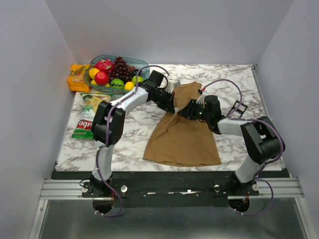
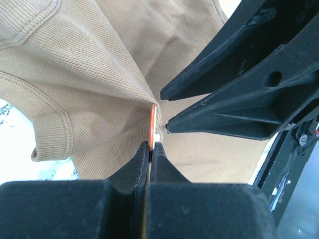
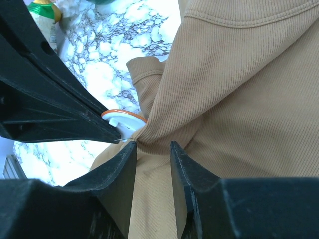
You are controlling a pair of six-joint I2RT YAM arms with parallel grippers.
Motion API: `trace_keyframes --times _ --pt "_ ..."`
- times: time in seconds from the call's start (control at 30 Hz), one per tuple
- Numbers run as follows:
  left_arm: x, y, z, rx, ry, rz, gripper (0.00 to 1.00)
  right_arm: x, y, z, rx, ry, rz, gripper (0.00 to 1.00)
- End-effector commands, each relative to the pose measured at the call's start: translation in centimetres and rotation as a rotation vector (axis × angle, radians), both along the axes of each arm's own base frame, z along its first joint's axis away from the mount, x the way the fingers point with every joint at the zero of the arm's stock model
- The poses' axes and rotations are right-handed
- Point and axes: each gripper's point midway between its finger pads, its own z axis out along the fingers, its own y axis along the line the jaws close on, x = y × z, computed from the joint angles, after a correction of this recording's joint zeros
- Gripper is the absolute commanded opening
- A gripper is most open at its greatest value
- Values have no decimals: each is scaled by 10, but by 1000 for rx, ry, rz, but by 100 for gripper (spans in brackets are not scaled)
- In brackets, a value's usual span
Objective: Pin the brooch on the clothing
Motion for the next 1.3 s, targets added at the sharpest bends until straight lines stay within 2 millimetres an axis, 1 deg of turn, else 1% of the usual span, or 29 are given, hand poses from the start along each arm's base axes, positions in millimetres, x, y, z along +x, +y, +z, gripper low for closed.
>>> trace_keyframes --times 0.0,0.17,0.43,0.97,1.27 --pt "-2 -4 6 -34 21 -27 0 2 1 15 29 -57 18 41" --pt "-2 -4 6 -34 26 -26 0 2 3 17 35 -62 32 41" --pt "-4 -6 7 -48 37 -34 0 4 7 15 49 -56 49 40" --pt "-10 -9 9 -70 44 -66 0 7 11 11 52 -49 60 31" --pt "-17 -13 8 -76 55 -94 0 10 12 15 64 -53 59 29"
